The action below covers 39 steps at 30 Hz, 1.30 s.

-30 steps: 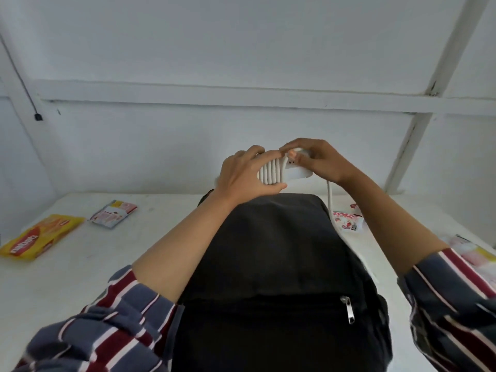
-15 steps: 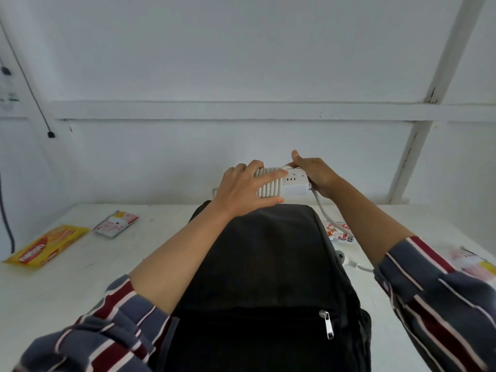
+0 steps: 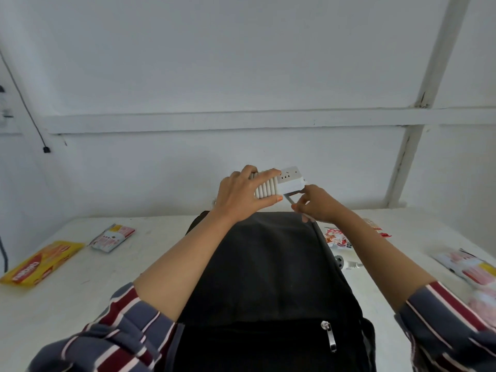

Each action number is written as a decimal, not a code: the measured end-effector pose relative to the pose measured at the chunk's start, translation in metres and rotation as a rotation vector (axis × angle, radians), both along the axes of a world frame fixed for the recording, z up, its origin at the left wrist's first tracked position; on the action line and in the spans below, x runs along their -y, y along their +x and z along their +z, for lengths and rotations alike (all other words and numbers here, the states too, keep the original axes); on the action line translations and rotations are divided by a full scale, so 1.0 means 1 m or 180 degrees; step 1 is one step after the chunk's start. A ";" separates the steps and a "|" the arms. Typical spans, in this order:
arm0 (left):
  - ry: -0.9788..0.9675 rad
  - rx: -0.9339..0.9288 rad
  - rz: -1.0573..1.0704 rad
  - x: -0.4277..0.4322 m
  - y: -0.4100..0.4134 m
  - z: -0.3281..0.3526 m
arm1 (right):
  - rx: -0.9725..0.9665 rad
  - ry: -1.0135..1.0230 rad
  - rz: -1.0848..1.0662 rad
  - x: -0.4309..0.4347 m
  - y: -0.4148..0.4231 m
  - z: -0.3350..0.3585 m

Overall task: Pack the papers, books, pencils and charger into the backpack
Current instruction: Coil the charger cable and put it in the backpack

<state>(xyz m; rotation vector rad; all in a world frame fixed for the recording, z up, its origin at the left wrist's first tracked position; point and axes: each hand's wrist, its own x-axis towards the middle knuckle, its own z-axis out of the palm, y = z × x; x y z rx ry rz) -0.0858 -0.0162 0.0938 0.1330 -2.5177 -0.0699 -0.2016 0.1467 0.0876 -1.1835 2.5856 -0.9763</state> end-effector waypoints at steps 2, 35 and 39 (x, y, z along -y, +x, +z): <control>-0.0047 -0.0047 0.0017 -0.005 -0.003 0.002 | -0.0040 0.0031 0.0179 0.004 0.004 0.001; 0.0136 -0.0042 -0.0391 0.000 -0.007 -0.004 | -0.1582 -0.1060 0.0338 -0.007 0.011 0.031; 0.0087 -0.0248 -0.0576 0.001 -0.005 -0.006 | -0.0994 -0.1583 0.0394 -0.002 0.001 0.030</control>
